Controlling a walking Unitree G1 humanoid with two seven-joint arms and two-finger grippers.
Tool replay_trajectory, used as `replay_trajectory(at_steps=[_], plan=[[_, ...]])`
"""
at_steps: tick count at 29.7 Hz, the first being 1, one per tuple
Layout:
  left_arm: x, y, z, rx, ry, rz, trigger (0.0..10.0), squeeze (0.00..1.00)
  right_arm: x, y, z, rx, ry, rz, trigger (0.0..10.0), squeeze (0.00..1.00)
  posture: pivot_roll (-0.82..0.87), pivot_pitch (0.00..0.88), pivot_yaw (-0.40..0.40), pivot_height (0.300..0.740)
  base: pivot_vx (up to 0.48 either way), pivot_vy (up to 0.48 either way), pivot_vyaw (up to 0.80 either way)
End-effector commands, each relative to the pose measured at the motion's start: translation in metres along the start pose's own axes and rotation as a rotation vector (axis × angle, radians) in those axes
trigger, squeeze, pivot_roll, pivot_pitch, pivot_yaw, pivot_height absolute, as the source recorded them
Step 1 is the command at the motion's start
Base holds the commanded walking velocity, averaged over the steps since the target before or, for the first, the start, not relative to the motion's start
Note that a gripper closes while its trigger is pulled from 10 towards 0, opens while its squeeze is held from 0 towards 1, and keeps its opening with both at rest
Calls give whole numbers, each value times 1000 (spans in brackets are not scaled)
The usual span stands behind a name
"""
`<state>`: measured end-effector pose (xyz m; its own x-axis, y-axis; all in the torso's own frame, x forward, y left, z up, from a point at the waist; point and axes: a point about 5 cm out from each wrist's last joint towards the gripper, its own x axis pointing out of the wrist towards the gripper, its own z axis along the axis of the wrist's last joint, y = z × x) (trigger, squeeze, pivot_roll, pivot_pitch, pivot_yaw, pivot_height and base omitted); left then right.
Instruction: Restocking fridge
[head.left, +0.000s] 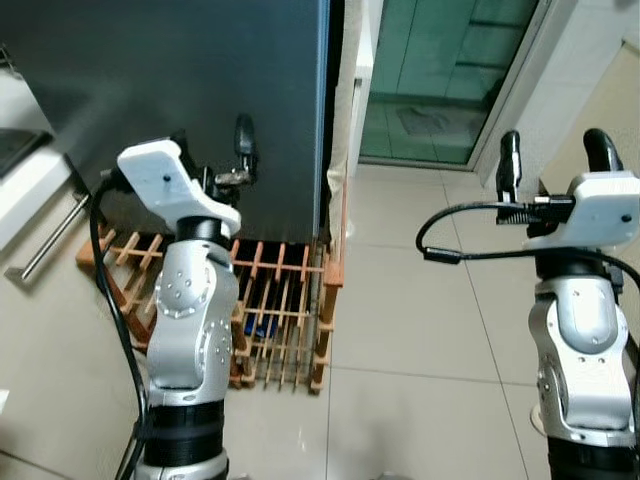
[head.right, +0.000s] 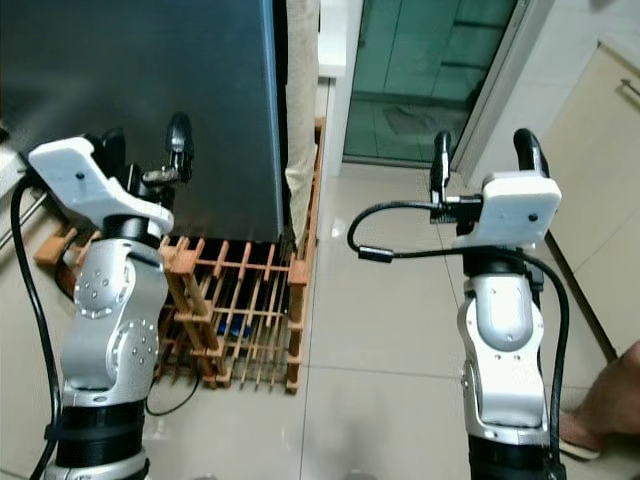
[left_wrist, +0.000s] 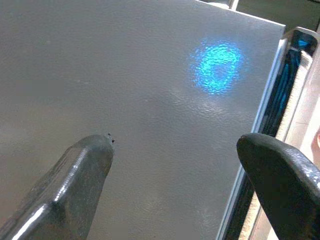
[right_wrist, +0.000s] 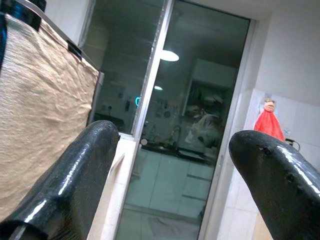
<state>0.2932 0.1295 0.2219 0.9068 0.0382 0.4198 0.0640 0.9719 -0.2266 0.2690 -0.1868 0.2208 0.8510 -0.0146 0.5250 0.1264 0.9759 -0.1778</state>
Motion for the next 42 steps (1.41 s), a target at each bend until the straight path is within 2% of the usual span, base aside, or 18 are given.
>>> replay_trajectory(at_steps=[1,4,8,13,18,23,25,26,27,28,30,31,33,37,42], plan=[[-1,-5,3,30,-3,-27,10000,0,3,0,-2,4,11,14,10000,0,-147,0,-23,740,0,-480,0],[-1,-7,2,42,4,-34,10000,0,3,2,-3,12,21,18,10000,0,-145,0,-22,740,0,-480,0],[1,-11,-3,98,31,-50,10000,0,3,7,-5,19,27,34,10000,0,-146,0,-20,740,0,-480,0],[8,-14,-14,90,90,-48,10000,0,2,10,-7,21,34,43,10000,0,-146,0,-20,740,0,-472,0],[19,-18,-20,102,127,-49,10000,0,0,10,-9,18,49,47,10000,0,-157,0,-12,740,0,0,0],[19,-22,-21,96,123,-55,10000,0,-2,10,-9,14,55,45,10000,0,-167,0,-5,740,0,0,0],[18,-18,-11,44,53,-40,10000,0,-2,7,-3,-8,13,30,10000,0,-168,0,-5,740,0,0,0],[18,-18,-11,44,53,-40,10000,0,-2,7,-3,-8,13,30,10000,0,-168,0,-5,740,0,0,0],[17,-11,6,11,-57,-6,10000,0,1,3,12,-45,-67,5,10000,0,-168,0,-5,740,0,0,0],[17,-11,6,11,-57,-6,10000,0,1,3,12,-45,-67,5,10000,0,-168,0,-5,740,0,0,0],[21,-6,23,15,-135,36,10000,0,7,-4,30,-60,-139,-34,10000,0,-167,0,-15,740,0,0,0],[23,-8,29,5,-155,32,10000,0,10,-6,35,-49,-154,-50,10000,0,-167,0,-16,740,0,0,0],[25,-12,33,-12,-171,18,10000,0,15,-7,38,-38,-166,-62,10000,0,-166,0,-17,740,0,0,0],[26,-19,39,7,-200,-29,10000,0,21,-7,46,-28,-200,-69,10000,0,-164,0,-16,740,0,0,0],[26,-25,43,22,-235,-59,10000,0,23,-3,50,-29,-221,-63,10000,0,-165,0,-12,740,472,0,0]])
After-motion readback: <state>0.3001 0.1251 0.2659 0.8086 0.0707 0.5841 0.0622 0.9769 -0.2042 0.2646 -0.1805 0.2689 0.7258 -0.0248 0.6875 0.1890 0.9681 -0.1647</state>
